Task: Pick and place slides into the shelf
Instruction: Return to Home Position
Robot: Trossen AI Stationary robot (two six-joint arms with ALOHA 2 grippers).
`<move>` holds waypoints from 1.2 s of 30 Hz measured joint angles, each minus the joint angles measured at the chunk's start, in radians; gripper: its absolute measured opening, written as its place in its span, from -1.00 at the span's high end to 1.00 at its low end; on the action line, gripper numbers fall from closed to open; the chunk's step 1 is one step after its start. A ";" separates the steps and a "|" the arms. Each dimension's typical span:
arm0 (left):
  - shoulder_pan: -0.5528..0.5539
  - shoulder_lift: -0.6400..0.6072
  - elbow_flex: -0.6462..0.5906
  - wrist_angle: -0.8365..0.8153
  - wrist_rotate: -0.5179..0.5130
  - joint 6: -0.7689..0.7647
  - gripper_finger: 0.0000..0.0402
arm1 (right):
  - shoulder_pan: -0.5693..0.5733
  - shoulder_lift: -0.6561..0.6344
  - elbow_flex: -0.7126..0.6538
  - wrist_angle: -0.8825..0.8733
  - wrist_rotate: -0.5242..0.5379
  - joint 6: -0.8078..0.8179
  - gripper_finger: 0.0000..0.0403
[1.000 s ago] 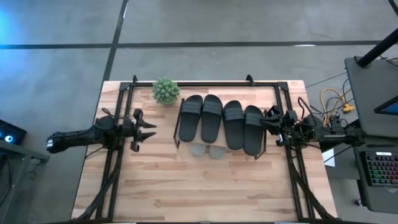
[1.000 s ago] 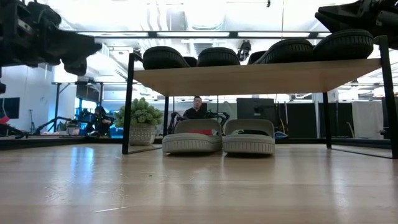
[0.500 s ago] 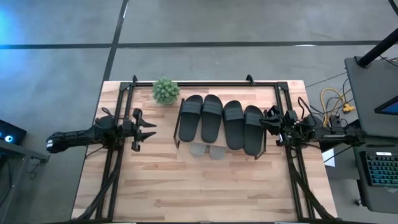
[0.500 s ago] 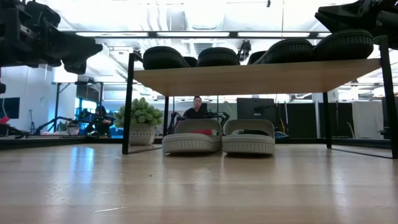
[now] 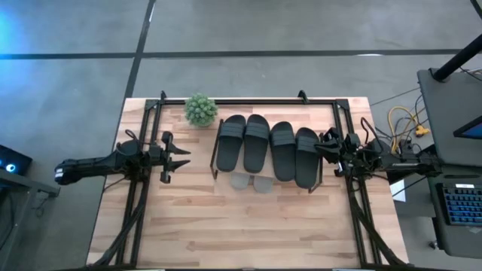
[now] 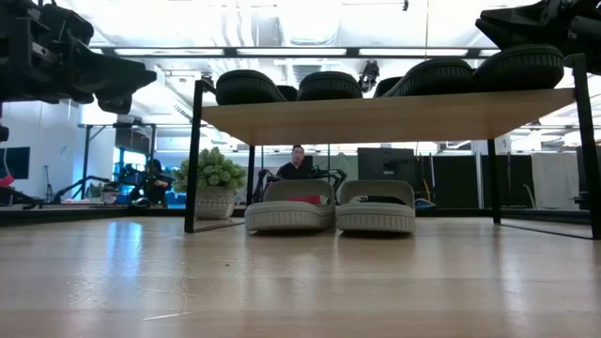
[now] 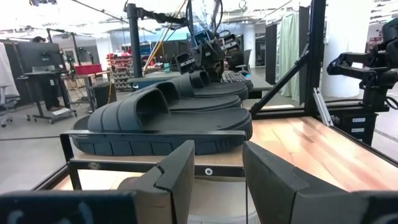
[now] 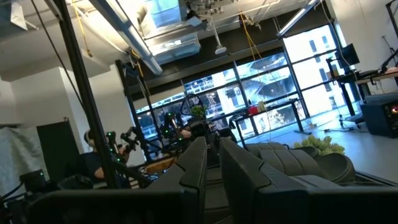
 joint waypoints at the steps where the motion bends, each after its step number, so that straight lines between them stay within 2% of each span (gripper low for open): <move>1: 0.000 0.000 0.000 0.000 0.000 0.000 0.39 | 0.000 0.000 0.000 0.000 0.000 0.000 0.81; 23: 0.000 0.000 0.000 0.000 0.001 0.000 0.39 | 0.000 0.000 0.000 0.000 0.000 -0.005 0.81; 26: 0.000 -0.001 0.000 0.000 0.001 0.000 0.39 | -0.001 0.000 0.000 -0.003 0.006 -0.070 0.81; 31: 0.000 -0.001 0.000 0.000 0.001 0.000 0.39 | 0.000 -0.001 0.000 -0.133 0.003 -0.248 0.81; 36: 0.000 -0.001 0.000 0.000 0.001 0.000 0.39 | -0.001 -0.004 0.004 -0.201 0.003 -0.147 0.81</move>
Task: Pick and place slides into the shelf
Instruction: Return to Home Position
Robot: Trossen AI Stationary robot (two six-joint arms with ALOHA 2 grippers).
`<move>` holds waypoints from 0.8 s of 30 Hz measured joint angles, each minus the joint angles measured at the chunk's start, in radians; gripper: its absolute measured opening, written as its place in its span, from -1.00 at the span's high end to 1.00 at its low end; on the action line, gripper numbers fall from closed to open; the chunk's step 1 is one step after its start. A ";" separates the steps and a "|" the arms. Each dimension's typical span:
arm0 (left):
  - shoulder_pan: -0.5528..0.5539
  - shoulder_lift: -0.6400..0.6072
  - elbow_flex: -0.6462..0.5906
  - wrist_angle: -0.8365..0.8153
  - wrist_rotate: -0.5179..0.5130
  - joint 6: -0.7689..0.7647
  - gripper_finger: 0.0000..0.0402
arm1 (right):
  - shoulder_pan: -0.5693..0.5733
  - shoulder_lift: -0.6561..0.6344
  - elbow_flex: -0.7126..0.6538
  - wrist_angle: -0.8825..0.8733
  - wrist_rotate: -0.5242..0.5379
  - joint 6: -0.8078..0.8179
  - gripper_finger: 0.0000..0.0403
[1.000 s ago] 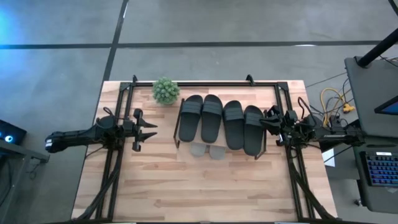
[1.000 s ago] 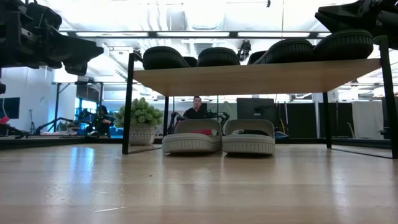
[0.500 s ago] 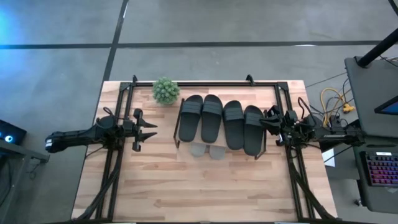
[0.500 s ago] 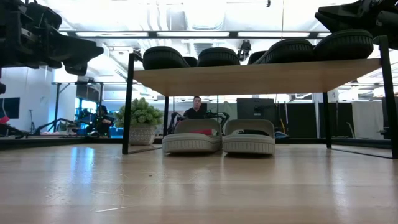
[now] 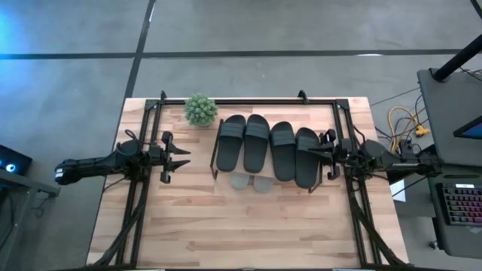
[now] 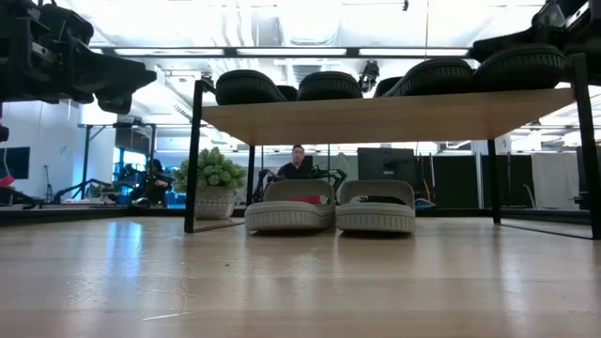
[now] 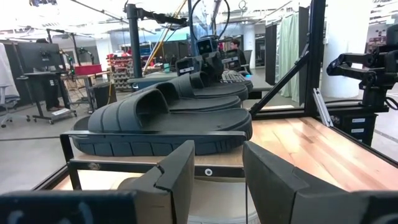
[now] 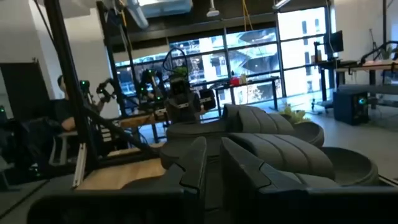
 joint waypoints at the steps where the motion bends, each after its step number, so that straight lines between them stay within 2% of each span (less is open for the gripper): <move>1: 0.000 0.000 0.000 0.000 0.000 0.000 0.39 | 0.000 0.000 0.000 -0.001 -0.002 0.009 0.81; 5: 0.000 -0.001 0.000 0.000 0.000 0.000 0.39 | 0.000 0.000 0.000 -0.010 -0.015 -0.032 0.81; 10: 0.000 0.000 0.000 0.000 0.000 0.000 0.39 | 0.000 0.000 -0.001 -0.023 -0.081 -0.055 0.81; 17: 0.000 0.000 0.000 0.000 0.000 0.000 0.39 | 0.000 0.000 -0.002 -0.024 -0.081 -0.060 0.81; 20: 0.000 0.000 0.000 0.000 0.000 0.000 0.39 | 0.001 0.001 -0.003 -0.020 -0.059 -0.099 0.81; 24: 0.000 -0.001 0.000 0.000 0.000 0.000 0.39 | 0.001 0.002 -0.004 -0.019 0.037 -0.180 0.81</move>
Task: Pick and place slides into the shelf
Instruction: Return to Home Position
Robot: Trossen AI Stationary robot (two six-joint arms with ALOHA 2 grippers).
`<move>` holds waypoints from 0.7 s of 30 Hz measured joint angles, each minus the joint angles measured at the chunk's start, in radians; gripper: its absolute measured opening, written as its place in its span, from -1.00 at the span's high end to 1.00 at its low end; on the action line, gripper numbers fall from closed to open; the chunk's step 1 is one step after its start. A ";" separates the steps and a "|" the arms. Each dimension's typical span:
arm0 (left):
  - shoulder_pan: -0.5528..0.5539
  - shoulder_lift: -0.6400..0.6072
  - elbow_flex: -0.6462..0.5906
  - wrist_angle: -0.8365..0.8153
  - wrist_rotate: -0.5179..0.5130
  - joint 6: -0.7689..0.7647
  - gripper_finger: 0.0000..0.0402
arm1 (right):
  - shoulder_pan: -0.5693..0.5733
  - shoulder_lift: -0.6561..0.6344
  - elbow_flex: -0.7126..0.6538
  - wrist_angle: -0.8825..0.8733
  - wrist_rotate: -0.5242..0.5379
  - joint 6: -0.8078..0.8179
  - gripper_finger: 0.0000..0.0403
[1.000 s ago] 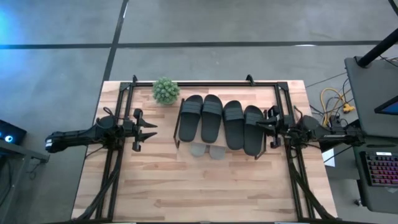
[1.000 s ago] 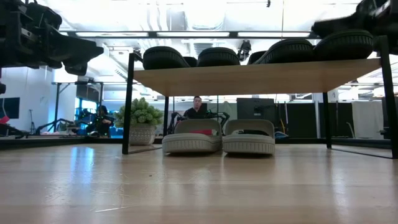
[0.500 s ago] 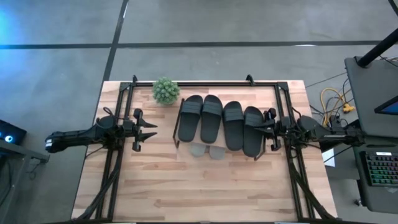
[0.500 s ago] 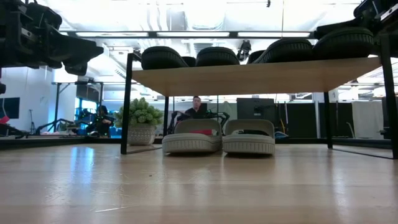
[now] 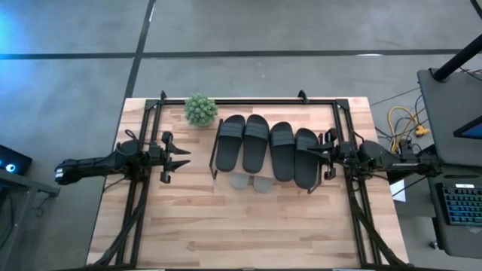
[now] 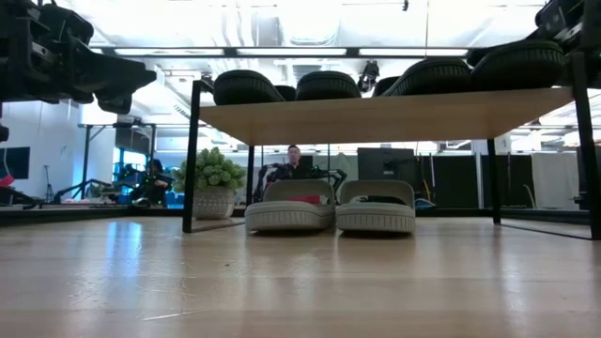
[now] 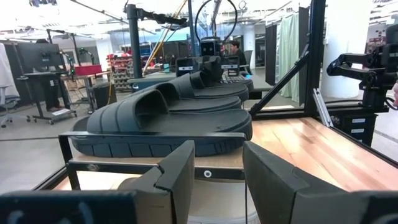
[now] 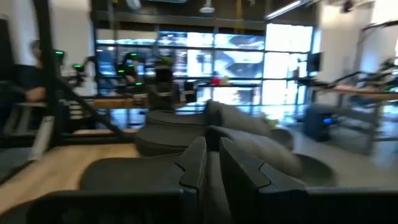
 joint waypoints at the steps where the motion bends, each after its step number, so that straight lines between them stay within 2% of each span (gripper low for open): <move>1: 0.000 0.001 0.000 0.000 0.000 0.000 0.39 | 0.000 0.000 -0.001 0.006 0.021 -0.014 0.81; 8: 0.000 0.002 0.000 0.000 0.000 0.000 0.39 | 0.000 0.001 -0.003 0.105 0.038 -0.033 0.81; 21: 0.000 0.002 0.000 0.000 0.000 0.000 0.39 | 0.000 0.003 -0.002 0.115 0.031 0.210 0.81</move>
